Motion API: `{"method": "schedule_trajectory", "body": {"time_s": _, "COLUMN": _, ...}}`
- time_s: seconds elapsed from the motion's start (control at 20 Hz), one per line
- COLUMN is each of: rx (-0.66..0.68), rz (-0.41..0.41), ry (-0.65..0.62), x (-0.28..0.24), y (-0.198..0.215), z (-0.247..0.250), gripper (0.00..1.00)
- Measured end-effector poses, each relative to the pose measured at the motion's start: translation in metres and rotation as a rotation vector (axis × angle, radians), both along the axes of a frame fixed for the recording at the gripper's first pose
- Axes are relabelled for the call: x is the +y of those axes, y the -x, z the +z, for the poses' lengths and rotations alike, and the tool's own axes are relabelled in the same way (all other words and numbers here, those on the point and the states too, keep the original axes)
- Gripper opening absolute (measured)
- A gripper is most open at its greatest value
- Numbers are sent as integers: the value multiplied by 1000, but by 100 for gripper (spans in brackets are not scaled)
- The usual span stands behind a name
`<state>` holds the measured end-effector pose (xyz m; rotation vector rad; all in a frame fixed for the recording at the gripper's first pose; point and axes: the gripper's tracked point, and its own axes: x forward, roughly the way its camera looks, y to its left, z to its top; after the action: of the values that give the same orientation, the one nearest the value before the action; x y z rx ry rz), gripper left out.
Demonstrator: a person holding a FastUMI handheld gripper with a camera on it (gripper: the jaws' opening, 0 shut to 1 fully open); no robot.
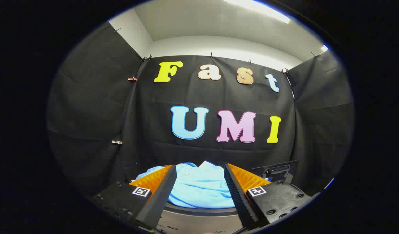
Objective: Put the clothes into the washing machine and then close the washing machine lid.
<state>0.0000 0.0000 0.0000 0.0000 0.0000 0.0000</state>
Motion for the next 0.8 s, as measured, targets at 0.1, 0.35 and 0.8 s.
{"method": "schedule_trajectory", "body": {"time_s": 0.1, "rx": 2, "rz": -1, "ry": 6, "x": 2, "y": 1, "z": -1, "gripper": 93}}
{"method": "schedule_trajectory", "body": {"time_s": 0.35, "rx": 2, "rz": 5, "ry": 1, "x": 3, "y": 0, "z": 3, "gripper": 93}}
{"method": "schedule_trajectory", "body": {"time_s": 0.8, "rx": -49, "rz": 50, "ry": -1, "x": 2, "y": -6, "z": 19, "gripper": 93}}
